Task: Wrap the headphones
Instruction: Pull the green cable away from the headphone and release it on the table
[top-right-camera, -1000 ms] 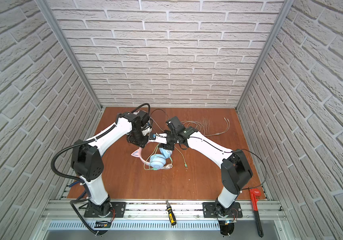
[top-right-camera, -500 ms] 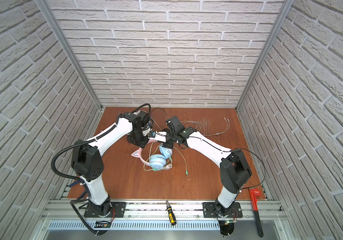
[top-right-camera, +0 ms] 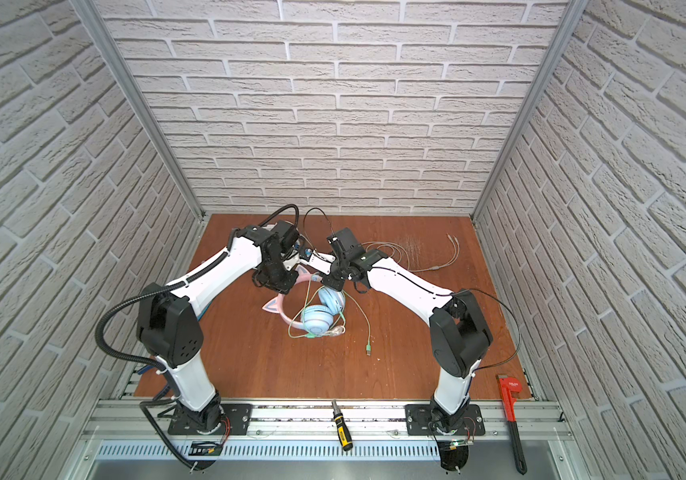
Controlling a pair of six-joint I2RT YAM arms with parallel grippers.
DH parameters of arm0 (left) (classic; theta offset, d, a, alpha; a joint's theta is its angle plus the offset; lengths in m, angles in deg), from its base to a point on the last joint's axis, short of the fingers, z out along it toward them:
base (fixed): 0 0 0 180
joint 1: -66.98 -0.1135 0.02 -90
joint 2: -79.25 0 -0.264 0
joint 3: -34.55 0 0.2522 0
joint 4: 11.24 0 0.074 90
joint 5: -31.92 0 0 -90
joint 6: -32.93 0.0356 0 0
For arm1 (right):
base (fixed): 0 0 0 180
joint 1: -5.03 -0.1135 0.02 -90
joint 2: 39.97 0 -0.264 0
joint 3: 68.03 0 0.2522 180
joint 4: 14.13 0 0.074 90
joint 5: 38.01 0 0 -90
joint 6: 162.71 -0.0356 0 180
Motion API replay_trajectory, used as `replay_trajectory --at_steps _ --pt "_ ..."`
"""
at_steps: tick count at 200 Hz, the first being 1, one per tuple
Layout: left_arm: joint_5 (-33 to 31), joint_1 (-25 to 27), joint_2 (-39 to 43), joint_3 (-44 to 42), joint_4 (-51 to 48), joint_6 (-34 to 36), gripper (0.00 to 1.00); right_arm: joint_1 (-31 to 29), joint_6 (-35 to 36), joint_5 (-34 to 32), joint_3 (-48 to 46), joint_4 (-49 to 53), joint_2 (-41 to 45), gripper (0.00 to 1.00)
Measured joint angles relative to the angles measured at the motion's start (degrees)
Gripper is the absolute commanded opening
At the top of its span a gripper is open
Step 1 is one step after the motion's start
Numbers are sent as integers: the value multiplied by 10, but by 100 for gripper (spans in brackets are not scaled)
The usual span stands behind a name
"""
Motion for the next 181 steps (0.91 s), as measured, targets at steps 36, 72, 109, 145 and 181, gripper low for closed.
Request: replay_trajectory --at_steps 36,72,109,145,181 --pt "-2 0 20 -11 21 0 0 13 -36 -12 26 30 -25 6" --pt "0 0 27 -29 37 1 0 22 -72 -4 38 42 -39 6" --pt "13 0 35 -47 53 2 0 45 -123 40 43 51 -47 14" --pt "30 0 46 -66 56 7 0 74 -170 66 45 53 -70 21" --pt "48 -7 56 -91 65 9 0 99 -228 91 40 47 -82 24"
